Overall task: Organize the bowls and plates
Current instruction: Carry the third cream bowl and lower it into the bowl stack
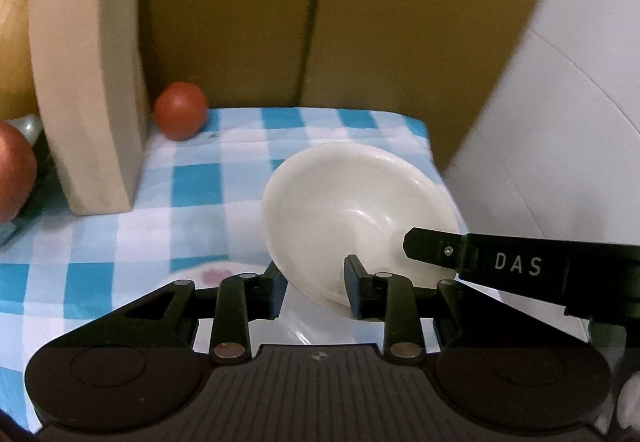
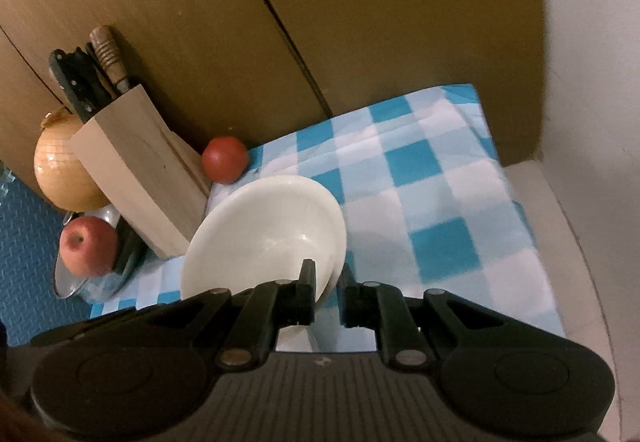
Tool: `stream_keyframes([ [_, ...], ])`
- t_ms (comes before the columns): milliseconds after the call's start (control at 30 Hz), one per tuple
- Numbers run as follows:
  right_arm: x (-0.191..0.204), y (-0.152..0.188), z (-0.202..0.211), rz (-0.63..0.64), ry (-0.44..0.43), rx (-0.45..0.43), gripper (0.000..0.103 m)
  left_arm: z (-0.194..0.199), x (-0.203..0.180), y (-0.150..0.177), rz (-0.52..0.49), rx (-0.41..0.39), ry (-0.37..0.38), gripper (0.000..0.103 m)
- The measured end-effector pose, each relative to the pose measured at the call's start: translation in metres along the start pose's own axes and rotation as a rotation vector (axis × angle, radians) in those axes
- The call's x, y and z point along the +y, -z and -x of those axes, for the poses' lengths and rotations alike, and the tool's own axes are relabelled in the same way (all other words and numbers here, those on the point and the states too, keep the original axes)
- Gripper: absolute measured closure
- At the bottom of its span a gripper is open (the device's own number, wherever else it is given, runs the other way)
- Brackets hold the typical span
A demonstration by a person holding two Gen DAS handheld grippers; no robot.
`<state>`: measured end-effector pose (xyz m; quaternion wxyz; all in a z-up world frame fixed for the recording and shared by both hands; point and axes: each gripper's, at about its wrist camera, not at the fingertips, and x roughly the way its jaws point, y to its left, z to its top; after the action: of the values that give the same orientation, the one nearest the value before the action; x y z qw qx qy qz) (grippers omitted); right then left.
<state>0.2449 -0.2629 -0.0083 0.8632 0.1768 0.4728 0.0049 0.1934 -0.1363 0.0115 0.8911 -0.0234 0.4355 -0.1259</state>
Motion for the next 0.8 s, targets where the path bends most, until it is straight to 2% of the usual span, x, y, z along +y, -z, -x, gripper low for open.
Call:
stream_keyframes([
  [367,-0.018,0.047,0.051,-0.039,0.012,-0.008,0.09,0.036,-0.035,0.038,-0.088,-0.002,0.048,0.063],
  [567,-0.029,0.074,0.067,-0.066,0.027,0.002,0.09,0.045,-0.048,0.066,-0.129,0.032,0.073,0.061],
  [800,-0.041,0.093,0.073,-0.095,0.028,0.01,0.09,0.048,-0.061,0.088,-0.17,0.051,0.068,0.059],
])
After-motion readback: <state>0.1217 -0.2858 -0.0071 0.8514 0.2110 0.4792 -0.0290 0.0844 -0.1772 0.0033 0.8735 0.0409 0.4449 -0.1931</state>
